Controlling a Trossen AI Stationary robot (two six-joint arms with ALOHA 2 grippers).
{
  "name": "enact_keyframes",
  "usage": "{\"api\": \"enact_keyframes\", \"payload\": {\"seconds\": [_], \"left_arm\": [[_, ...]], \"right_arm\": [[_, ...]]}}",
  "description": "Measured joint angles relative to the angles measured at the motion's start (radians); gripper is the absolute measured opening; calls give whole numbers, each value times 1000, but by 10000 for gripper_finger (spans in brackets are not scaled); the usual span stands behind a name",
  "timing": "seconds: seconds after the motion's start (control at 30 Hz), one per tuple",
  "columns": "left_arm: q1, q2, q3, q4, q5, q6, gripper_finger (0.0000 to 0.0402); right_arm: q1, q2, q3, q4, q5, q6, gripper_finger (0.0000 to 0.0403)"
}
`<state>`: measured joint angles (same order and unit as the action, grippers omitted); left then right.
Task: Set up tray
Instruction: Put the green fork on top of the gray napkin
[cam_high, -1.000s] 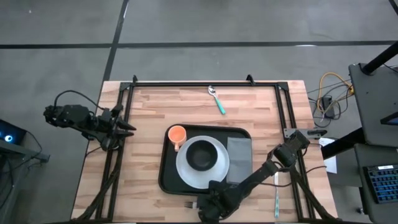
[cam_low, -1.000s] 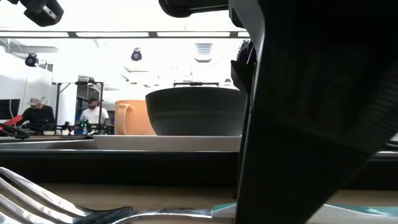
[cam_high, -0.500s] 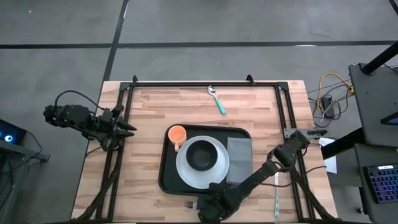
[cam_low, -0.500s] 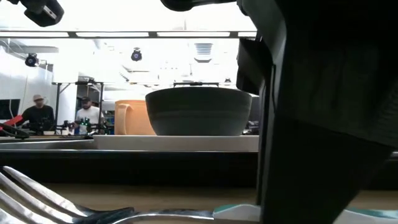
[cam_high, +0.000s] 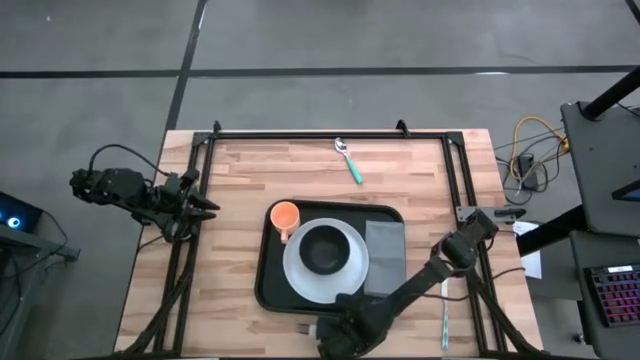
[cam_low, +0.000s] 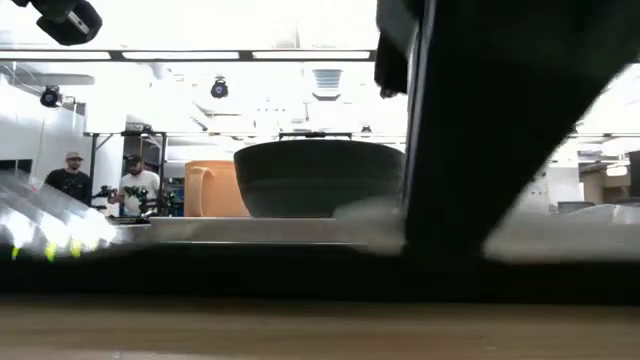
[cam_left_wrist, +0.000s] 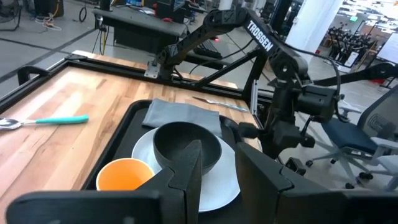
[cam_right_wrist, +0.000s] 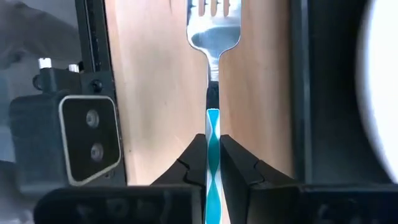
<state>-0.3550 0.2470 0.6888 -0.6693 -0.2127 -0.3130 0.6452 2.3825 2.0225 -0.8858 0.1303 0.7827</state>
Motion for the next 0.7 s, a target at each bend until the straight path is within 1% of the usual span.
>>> {"api": "enact_keyframes", "payload": {"seconds": [0.13,0.23,0.37,0.53,0.63,0.7], "left_arm": [[0,0,0,0,0,0,79],[0,0,0,0,0,0,79],[0,0,-1,0,1,0,79],[0,1,-3,-1,1,0,79],[0,1,-5,-1,1,0,79],[0,3,-5,1,1,0,79]], "right_arm": [[5,0,74,-111,47,3,16],[5,0,138,-207,78,61,16],[-3,0,221,-386,157,246,16],[-25,0,323,-691,317,514,15],[-39,-25,327,-675,377,562,14],[-54,-41,328,-684,404,623,13]]}}
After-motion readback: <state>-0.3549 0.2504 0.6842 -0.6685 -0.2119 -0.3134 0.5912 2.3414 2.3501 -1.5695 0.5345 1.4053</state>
